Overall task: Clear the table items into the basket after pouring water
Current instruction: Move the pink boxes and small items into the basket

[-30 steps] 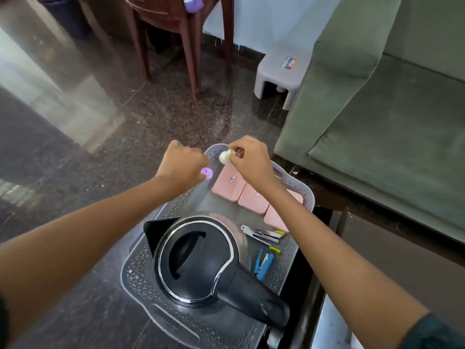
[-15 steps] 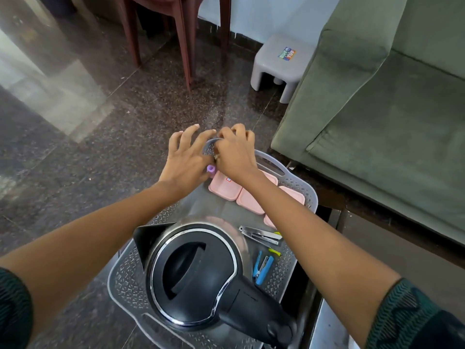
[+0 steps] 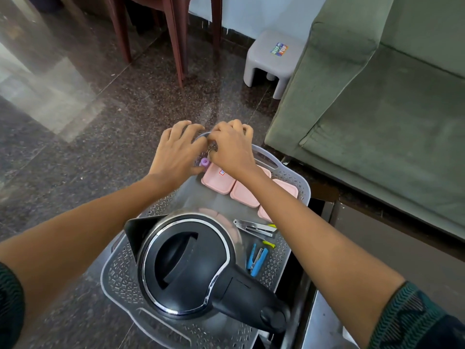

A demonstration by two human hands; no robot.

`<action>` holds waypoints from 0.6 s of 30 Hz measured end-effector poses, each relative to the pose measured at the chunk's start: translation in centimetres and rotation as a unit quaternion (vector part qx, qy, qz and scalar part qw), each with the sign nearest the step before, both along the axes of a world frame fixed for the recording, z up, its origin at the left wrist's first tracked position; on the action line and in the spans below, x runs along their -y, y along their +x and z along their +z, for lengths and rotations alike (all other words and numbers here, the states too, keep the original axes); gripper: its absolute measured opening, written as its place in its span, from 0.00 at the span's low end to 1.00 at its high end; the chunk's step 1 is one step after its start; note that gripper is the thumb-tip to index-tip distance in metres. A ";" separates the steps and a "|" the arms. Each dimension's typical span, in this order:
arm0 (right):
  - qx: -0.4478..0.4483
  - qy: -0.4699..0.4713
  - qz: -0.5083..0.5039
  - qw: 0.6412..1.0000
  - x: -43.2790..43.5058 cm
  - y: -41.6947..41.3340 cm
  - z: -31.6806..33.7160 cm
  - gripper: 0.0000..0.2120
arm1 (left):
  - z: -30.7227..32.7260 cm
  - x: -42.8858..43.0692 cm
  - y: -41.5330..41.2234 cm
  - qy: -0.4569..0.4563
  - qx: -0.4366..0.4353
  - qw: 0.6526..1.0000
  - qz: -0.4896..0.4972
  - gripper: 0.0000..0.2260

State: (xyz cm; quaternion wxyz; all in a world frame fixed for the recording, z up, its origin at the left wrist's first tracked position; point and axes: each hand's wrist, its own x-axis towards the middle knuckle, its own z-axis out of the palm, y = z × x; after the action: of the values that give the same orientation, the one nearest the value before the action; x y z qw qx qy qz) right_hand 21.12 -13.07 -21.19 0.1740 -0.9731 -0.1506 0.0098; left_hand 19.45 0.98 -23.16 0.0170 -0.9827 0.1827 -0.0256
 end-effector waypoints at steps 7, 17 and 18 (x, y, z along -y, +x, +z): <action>0.064 0.014 -0.003 0.998 1.3 -1.5 0.7 0.10 | 3.4 -0.4 0.0 -0.011 0.023 0.998 -0.055 0.22; 0.159 0.131 -0.061 0.977 8.8 -6.0 4.2 0.05 | 12.7 8.5 -0.6 -0.078 -0.120 0.983 -0.116 0.09; 0.151 0.132 -0.068 0.977 10.0 -6.8 4.7 0.06 | 13.2 9.8 -1.0 -0.078 -0.128 0.982 -0.119 0.08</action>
State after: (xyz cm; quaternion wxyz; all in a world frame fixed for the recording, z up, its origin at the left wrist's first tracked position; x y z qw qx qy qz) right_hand 14.32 -23.05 -16.52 0.2760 -0.9399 -0.1089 -0.1691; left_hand 18.44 -8.79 -9.91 -0.0862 -0.9475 0.2961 0.0848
